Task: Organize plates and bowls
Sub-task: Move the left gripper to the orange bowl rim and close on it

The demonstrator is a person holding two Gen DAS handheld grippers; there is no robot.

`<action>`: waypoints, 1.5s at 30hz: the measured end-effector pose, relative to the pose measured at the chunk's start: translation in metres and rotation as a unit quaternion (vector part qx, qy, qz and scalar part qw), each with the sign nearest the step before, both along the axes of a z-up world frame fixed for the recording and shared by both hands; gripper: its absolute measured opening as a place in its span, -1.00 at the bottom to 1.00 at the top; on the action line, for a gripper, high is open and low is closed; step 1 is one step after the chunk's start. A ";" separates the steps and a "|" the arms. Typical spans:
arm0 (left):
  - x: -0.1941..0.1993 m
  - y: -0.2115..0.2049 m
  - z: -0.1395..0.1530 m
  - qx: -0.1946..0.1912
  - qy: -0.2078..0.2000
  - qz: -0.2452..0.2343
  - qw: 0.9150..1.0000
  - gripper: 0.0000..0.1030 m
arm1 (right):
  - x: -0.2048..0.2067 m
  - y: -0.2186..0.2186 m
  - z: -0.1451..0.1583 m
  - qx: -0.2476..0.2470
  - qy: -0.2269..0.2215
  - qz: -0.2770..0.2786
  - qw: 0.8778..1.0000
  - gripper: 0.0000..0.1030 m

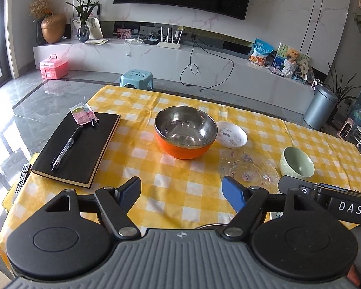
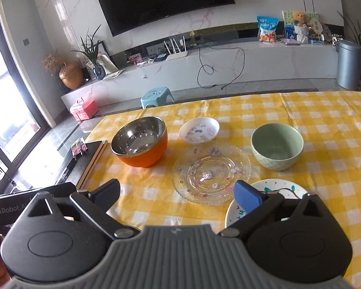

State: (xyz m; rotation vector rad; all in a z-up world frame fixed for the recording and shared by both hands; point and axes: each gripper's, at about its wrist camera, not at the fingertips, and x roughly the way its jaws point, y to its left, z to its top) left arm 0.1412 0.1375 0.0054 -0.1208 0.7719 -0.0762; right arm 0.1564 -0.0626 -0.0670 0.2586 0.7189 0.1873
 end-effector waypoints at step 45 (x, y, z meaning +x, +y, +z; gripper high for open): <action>0.179 0.031 -0.086 -0.057 0.109 0.046 0.991 -0.38 | 0.192 0.076 -0.069 -0.028 0.094 -0.031 0.995 -0.39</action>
